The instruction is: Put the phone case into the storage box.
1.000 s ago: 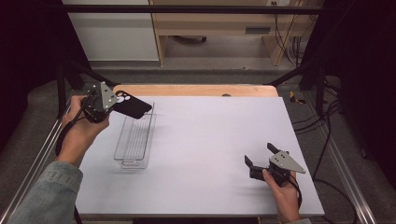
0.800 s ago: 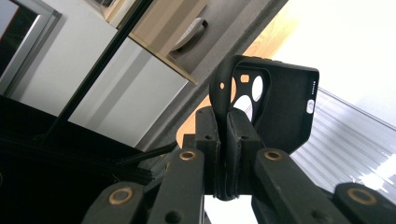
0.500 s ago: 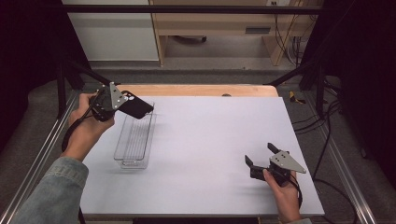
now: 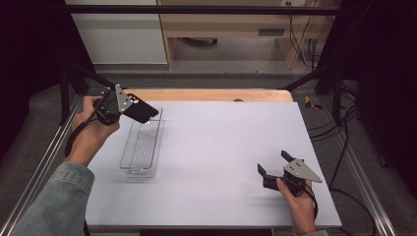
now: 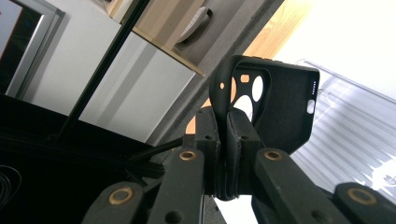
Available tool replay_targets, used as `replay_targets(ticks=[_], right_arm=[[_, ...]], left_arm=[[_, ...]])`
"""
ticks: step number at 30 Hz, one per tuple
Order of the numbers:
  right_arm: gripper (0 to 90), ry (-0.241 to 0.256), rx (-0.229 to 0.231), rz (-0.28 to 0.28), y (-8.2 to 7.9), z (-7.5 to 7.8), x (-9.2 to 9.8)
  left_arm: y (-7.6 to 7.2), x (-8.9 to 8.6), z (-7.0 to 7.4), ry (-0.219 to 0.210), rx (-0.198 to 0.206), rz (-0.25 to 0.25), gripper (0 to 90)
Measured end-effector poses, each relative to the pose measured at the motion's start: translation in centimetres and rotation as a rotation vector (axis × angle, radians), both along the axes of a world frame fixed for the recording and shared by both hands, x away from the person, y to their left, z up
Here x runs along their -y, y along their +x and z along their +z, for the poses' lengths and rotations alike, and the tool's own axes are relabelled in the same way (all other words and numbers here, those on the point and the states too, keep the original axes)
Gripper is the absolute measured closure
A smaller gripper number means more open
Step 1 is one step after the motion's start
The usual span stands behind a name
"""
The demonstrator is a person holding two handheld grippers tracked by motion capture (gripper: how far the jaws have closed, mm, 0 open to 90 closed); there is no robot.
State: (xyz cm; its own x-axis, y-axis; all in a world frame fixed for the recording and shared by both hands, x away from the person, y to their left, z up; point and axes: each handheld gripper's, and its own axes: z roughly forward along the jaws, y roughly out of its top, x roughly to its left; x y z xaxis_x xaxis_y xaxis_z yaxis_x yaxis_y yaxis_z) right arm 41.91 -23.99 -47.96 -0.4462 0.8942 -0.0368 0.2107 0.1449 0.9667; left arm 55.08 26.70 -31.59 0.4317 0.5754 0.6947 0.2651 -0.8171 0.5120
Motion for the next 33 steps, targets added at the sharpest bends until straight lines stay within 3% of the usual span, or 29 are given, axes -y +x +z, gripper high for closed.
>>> replay_targets(ticks=[8,21,33], right_arm=[[4.2,0.000,-0.001,0.000,0.0,0.0,0.0],[4.2,-0.004,-0.001,0.003,0.0,-0.1,0.0],[4.2,-0.001,-0.004,-0.001,0.1,-0.1,0.1]], left_arm=[[0.4,-0.1,-0.4,0.072,-0.010,-0.005,84.3],[1.9,0.8,-1.3,0.141,-0.019,-0.049,84.3],[3.0,1.7,-2.0,0.178,-0.037,-0.073,84.2]])
